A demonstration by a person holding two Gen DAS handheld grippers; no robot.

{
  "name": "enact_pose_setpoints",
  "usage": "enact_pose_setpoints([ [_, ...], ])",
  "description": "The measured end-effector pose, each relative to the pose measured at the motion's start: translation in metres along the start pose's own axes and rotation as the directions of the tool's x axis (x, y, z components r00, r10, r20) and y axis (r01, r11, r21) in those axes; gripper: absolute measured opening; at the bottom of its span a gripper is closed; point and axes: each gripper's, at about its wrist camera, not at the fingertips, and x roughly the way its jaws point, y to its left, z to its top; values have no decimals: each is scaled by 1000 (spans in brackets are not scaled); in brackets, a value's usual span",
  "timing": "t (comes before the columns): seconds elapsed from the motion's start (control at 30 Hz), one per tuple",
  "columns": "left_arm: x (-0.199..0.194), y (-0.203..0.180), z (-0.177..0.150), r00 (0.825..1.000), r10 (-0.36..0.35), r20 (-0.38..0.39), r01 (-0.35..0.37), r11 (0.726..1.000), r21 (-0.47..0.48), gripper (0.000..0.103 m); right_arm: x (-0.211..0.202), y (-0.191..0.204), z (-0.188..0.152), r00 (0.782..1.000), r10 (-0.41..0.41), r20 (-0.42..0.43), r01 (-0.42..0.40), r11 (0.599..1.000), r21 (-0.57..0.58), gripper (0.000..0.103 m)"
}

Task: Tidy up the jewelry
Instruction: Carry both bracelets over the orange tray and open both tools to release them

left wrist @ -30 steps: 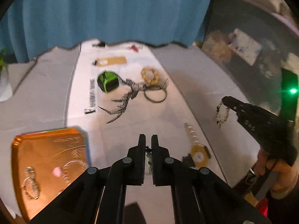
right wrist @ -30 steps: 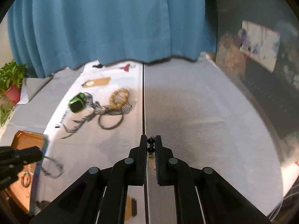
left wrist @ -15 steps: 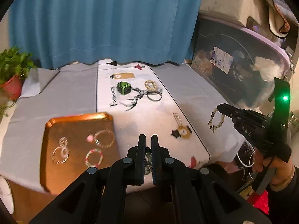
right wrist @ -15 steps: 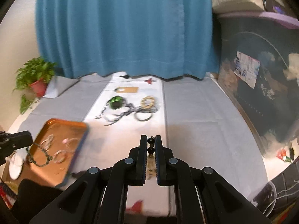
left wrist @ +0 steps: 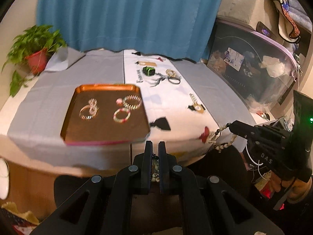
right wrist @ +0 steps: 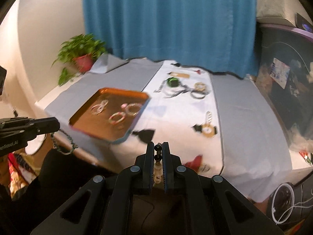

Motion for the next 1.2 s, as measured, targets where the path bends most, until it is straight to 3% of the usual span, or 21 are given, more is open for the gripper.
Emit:
enact_pose_setpoints([
  [0.23,-11,12,-30,1000,18,-3,-18,999,-39,3,-6,34,-23,998,51,-43,-53,998,-42,8],
  [0.53,-12,19,-43,1000,18,-14,-18,998,-57,3,-1,52,-26,996,62,-62,-67,994,-84,8],
  [0.97,2,41,-38,999,41,-26,-43,995,-93,3,21,63,-18,994,52,-95,-63,992,-114,8],
  [1.2,8,58,-14,997,81,10,-80,993,-86,3,40,74,2,994,59,-94,-71,989,-130,8],
])
